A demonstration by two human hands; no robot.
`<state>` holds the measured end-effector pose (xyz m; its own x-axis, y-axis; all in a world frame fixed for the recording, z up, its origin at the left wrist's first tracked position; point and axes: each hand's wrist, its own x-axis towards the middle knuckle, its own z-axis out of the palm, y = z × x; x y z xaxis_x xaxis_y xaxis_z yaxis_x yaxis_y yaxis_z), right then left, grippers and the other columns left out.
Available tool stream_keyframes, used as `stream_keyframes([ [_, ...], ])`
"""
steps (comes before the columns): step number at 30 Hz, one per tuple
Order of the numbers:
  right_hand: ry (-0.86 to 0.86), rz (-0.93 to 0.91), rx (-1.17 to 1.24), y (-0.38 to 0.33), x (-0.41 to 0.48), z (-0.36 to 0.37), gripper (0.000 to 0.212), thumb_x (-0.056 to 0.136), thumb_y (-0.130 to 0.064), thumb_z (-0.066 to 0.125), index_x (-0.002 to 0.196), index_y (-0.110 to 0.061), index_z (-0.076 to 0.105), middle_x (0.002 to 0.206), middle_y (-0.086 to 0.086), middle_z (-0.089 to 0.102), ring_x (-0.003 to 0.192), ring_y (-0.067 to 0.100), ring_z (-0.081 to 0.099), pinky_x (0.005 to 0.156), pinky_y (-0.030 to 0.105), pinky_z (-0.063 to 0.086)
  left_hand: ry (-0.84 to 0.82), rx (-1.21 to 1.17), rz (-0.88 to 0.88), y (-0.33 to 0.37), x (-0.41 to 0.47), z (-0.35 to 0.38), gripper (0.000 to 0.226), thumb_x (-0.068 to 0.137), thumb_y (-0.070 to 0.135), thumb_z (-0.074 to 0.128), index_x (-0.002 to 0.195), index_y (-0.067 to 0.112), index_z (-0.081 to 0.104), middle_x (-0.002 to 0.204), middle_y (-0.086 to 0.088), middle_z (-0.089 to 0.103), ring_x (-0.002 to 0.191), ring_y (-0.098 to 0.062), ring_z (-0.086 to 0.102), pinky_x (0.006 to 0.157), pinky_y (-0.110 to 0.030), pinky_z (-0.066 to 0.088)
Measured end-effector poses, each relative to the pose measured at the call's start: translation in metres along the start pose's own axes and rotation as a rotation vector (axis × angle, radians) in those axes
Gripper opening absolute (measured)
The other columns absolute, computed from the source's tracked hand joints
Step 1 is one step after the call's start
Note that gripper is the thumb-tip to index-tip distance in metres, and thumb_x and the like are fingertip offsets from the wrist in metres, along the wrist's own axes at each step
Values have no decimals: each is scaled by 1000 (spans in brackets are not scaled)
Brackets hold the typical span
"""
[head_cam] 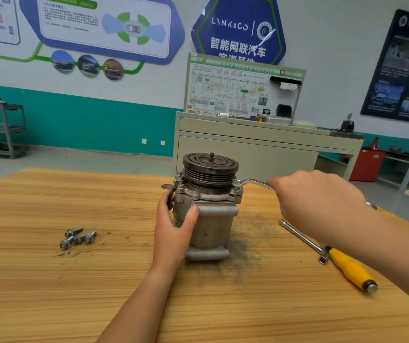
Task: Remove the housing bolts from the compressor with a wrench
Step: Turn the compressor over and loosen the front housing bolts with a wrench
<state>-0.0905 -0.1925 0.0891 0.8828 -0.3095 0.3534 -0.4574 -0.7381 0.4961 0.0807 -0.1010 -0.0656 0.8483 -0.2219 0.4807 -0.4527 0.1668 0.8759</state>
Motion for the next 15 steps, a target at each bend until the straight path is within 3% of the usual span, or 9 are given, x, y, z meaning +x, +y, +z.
stream_keyframes([
  [7, -105, -70, -36, -14, 8, -10, 16, 90, -5, 46, 99, -15, 54, 63, -2, 30, 68, 18, 42, 58, 27, 40, -1, 55, 55, 1, 0, -2, 59, 88, 32, 57, 141, 22, 34, 137, 8, 45, 126, -5, 39, 107, -34, 35],
  [9, -121, -80, -32, -16, 11, -13, 15, 90, -5, 47, 100, -14, 54, 63, -1, 31, 69, 18, 43, 61, 28, 42, -6, 56, 61, 1, 0, -3, 57, 89, 34, 57, 140, 23, 35, 136, 10, 45, 124, -2, 39, 106, -28, 34],
  [12, -146, -98, -30, -16, 9, -10, 20, 89, -2, 46, 106, -12, 53, 64, -1, 31, 69, 20, 43, 60, 28, 40, -8, 26, 64, 2, 0, -3, 55, 81, 43, 55, 132, 32, 37, 123, 26, 47, 112, 16, 42, 94, -11, 32],
  [15, -162, -96, -27, -14, 5, -3, 30, 89, -1, 46, 116, -13, 49, 64, -2, 31, 66, 18, 41, 53, 27, 37, 3, -10, 59, 1, 1, -4, 46, 84, 37, 58, 126, 37, 37, 117, 32, 45, 110, 22, 41, 91, -10, 33],
])
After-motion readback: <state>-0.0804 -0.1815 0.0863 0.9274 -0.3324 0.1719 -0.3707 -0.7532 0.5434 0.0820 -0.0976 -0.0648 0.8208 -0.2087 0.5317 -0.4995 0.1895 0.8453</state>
